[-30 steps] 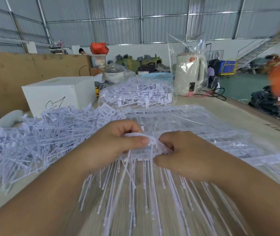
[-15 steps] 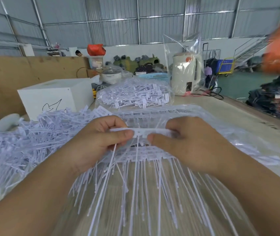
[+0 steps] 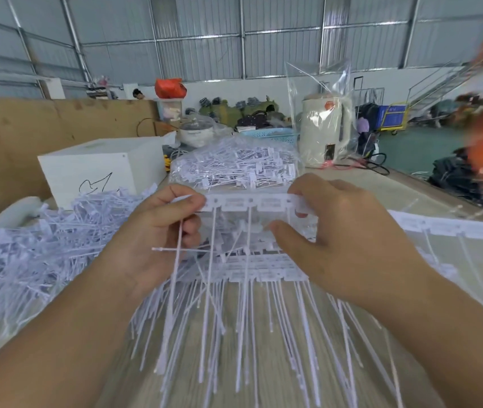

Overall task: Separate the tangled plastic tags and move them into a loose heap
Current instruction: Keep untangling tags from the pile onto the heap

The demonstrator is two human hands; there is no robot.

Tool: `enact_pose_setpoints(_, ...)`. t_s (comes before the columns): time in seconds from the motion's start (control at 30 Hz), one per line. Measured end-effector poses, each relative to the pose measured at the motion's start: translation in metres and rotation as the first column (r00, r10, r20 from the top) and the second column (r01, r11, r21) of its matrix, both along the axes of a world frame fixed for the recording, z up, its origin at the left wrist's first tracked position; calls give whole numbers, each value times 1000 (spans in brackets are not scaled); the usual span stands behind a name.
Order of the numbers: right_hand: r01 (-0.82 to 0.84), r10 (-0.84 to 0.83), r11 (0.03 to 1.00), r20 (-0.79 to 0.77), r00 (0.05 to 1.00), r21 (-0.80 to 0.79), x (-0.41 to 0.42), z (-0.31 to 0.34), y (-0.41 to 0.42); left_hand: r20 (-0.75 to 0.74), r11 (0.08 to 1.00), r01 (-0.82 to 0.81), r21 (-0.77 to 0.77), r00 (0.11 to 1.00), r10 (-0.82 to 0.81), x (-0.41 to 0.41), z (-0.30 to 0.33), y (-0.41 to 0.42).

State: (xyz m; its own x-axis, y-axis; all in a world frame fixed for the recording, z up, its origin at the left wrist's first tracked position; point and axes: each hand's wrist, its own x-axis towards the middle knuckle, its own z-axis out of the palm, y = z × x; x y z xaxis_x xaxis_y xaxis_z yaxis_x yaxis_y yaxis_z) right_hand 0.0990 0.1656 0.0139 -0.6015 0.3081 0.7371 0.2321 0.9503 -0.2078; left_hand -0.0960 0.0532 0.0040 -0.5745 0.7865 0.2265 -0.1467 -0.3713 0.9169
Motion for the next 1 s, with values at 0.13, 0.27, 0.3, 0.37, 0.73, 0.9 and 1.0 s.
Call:
enact_pose_setpoints(0.13,-5,8,999,-62,998,43,1,2,-1,108,997,66,51,992,-72,1,4,-3)
enact_pose_setpoints(0.27,-18,39,992,-167,985,125,4,5,-6,172,976,176,125,965,-196,1,6,-8)
enact_pose_setpoints(0.3,-21,54,987,-207,977,159,5,6,-8,165,967,208,147,959,-231,2,6,-9)
enact_pose_setpoints(0.37,-63,127,972,-281,951,226,8,9,-12,123,957,242,163,957,-263,5,8,-11)
enact_pose_setpoints(0.73,-60,82,989,-162,983,136,9,11,0,-40,994,-94,49,995,96,10,11,-4)
enact_pose_setpoints(0.9,23,-23,1000,90,996,1,9,14,3,41,980,-59,190,998,52,10,15,-9)
enact_pose_setpoints(1.0,33,-33,999,114,993,7,11,16,3,22,976,-39,216,999,35,14,16,-9)
